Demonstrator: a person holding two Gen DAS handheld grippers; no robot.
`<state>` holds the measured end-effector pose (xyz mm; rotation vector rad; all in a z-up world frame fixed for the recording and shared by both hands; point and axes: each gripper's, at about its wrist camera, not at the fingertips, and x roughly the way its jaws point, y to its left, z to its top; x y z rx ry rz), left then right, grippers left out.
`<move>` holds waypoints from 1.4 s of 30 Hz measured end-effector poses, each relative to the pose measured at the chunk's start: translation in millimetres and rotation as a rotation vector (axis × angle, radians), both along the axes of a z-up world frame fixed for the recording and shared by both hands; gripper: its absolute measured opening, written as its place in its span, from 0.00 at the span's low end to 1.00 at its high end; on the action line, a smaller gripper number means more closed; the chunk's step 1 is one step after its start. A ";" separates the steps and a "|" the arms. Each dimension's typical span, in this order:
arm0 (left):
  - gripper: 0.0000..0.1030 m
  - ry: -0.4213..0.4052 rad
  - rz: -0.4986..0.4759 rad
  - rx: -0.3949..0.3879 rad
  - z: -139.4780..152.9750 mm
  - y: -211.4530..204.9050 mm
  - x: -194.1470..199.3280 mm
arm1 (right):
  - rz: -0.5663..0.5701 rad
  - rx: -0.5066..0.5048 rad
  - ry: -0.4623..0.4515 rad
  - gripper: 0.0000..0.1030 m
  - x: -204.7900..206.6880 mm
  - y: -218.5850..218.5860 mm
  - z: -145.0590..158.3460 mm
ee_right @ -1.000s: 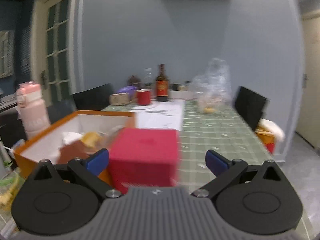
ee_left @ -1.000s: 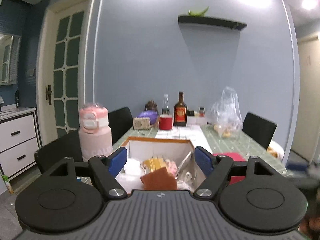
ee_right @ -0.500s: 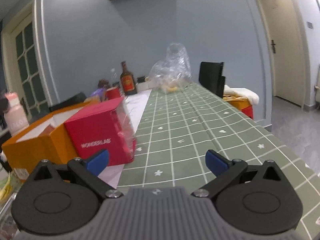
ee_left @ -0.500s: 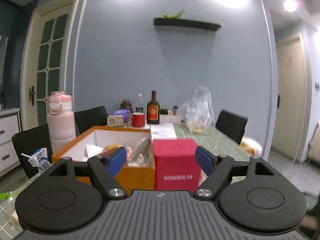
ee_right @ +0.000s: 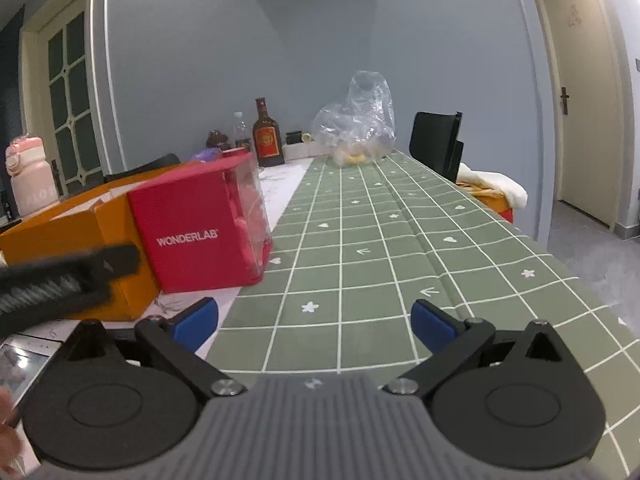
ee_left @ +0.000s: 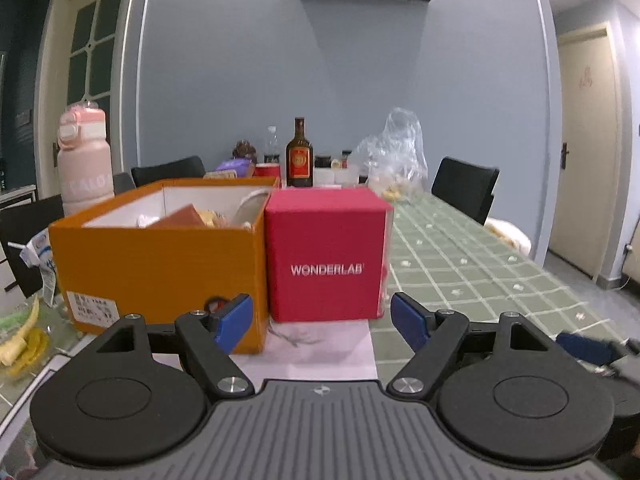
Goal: Organize soft objects
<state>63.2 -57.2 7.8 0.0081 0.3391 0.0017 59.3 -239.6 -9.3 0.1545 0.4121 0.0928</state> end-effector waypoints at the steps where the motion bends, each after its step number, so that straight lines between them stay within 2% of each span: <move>1: 0.90 0.002 -0.001 0.000 -1.9 -0.1 0.8 | -0.004 -0.009 0.007 0.97 1.3 1.3 -0.8; 42: 0.90 0.037 0.037 -0.015 -8.9 -0.4 7.1 | -0.013 -0.042 0.051 0.97 6.3 10.5 -4.0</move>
